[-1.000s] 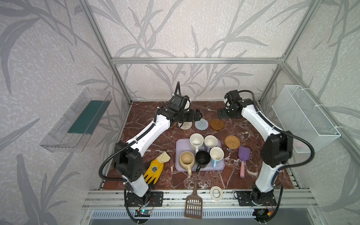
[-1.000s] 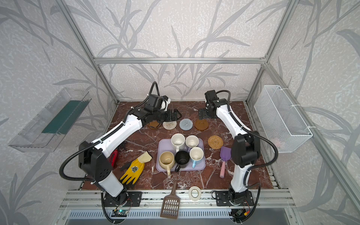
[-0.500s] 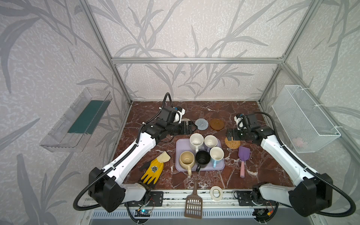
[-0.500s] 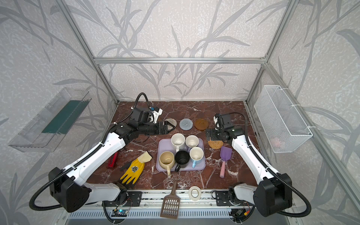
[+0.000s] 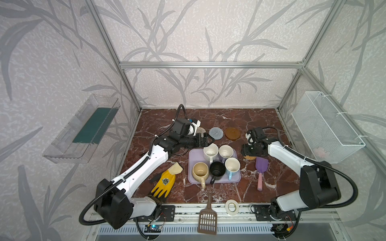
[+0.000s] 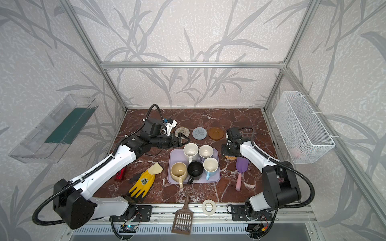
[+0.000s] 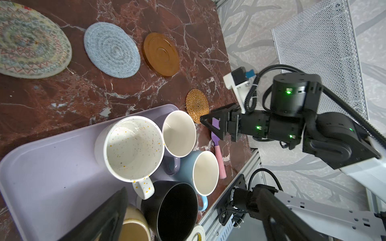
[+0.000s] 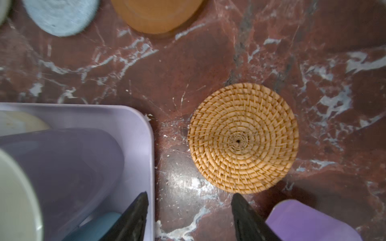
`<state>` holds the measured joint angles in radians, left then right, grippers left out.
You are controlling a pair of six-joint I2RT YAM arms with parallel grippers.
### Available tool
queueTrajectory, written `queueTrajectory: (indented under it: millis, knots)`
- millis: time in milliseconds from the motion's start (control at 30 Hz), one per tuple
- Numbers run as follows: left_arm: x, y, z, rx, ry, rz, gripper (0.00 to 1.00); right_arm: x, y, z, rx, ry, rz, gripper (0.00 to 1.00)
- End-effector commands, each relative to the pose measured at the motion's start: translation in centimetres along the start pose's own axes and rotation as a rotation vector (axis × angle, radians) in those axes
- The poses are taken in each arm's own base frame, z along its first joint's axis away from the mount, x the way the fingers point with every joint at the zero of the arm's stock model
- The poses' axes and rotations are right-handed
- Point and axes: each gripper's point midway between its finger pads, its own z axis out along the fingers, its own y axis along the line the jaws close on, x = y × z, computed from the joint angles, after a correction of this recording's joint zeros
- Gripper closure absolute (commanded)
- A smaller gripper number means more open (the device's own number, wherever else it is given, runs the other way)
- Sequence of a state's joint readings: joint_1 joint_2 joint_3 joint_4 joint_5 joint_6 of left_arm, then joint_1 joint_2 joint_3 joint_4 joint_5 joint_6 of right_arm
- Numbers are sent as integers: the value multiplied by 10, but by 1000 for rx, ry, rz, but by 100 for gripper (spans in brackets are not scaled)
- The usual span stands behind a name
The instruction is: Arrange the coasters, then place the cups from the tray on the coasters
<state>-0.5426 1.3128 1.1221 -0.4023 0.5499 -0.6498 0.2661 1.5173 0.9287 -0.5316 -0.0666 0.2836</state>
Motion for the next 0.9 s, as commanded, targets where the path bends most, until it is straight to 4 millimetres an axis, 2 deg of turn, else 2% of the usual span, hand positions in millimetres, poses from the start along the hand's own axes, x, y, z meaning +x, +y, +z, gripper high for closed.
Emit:
queueTrajectory:
  millis: [0, 300, 467, 500, 733, 867]
  knots:
    - [-8, -13, 0, 27, -9, 14, 1, -10, -8, 2, 50, -25, 16, 43]
    - [-11, -21, 17, 38, 13, 19, 2, -3, -15, 29, 87, 61, -3, 50]
    - [-11, -21, 21, 34, 15, 25, 3, -2, -17, 36, 104, 95, -16, 53]
    - [-11, -21, 21, 32, 15, 24, 3, 2, -19, 43, 113, 120, -19, 53]
    - [-12, -18, 25, 24, 16, 27, 3, 2, -29, 57, 161, 184, -25, 59]
    - [-13, -18, 27, 20, 16, 29, 3, -5, -32, 64, 164, 214, -24, 60]
